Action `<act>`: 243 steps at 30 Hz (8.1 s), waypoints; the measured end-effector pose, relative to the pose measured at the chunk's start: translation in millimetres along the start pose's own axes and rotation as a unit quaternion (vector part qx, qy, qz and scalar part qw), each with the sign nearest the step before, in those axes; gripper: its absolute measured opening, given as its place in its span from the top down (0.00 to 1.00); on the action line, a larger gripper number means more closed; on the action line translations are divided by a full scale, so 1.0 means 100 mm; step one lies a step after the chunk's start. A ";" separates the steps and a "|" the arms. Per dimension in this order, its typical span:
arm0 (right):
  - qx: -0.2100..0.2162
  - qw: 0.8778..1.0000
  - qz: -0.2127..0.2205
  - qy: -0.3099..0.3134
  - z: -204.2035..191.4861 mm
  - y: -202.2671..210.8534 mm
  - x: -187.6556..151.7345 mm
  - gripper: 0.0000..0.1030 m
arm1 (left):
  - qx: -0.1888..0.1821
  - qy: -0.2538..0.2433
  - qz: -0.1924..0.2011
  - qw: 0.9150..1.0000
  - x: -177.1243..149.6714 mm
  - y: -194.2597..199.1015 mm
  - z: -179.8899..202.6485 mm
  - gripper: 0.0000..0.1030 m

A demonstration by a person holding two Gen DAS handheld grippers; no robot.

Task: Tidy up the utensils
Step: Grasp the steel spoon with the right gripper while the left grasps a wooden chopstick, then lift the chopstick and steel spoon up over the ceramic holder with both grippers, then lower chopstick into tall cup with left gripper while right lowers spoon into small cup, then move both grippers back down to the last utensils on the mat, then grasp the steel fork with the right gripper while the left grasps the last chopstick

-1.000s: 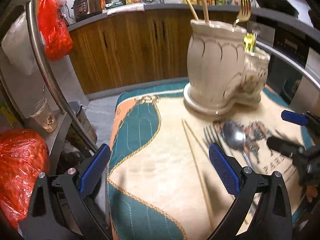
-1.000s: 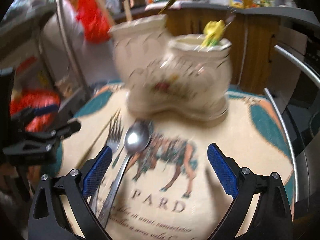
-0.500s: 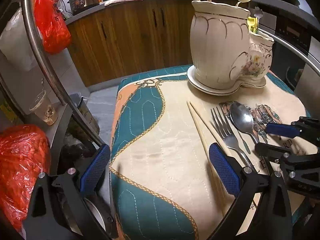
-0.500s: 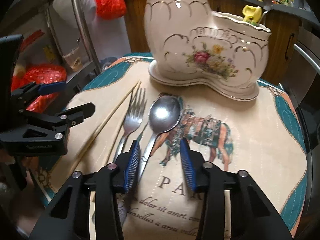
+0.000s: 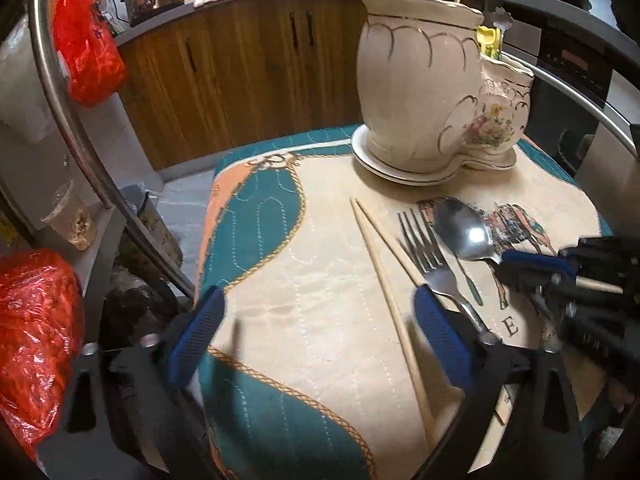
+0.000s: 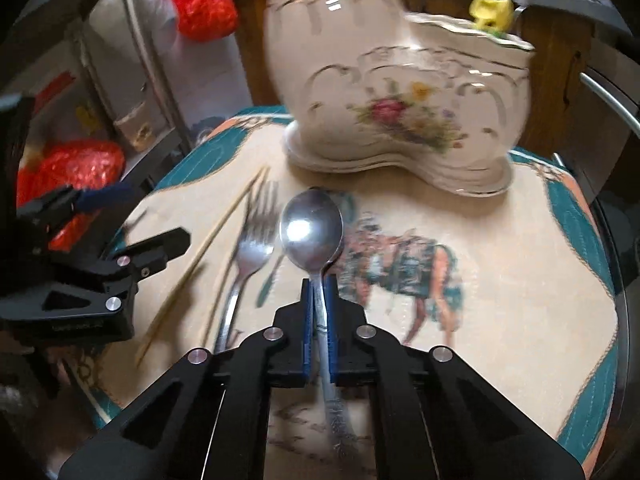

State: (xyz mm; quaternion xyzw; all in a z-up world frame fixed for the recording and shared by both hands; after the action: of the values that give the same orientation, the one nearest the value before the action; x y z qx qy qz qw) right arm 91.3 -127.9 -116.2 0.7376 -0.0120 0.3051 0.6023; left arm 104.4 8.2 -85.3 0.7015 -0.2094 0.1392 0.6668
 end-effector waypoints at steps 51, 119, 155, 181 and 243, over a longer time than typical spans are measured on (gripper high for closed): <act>0.049 0.955 0.290 -0.047 0.57 1.60 0.71 0.94 | -0.151 0.028 0.287 0.945 0.94 1.58 0.17 0.95; 0.013 0.953 0.299 -0.044 0.93 1.19 1.08 0.94 | -0.111 -0.056 0.264 0.957 1.53 1.21 0.81 0.95; 0.025 0.966 0.236 -0.100 1.20 0.91 1.10 0.93 | -0.091 -0.036 0.199 0.975 1.49 0.80 0.77 0.75; 0.036 0.963 0.243 -0.109 1.15 1.04 1.00 0.26 | -0.063 -0.036 0.245 0.967 1.31 1.22 0.64 0.25; 0.031 0.999 0.021 -0.026 0.20 0.21 0.08 0.94 | -0.040 0.016 0.019 0.999 0.09 0.11 0.22 0.08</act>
State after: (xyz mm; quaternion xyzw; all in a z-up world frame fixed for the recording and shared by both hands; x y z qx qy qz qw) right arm 98.6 -149.0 -95.7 0.7629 -0.0338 0.2990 0.5722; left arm 104.9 -15.3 -72.6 0.6678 -0.2175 0.1540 0.6950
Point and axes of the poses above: each gripper's, at about its wrist camera, not at the fingertips, and y roughly against the way its jaws point, z to its right, x to its top, the point moved 9 cm from there along -y, roughly the way its jaws point, and after that the axes turned 12 degrees about -z, right-handed, at the moved point
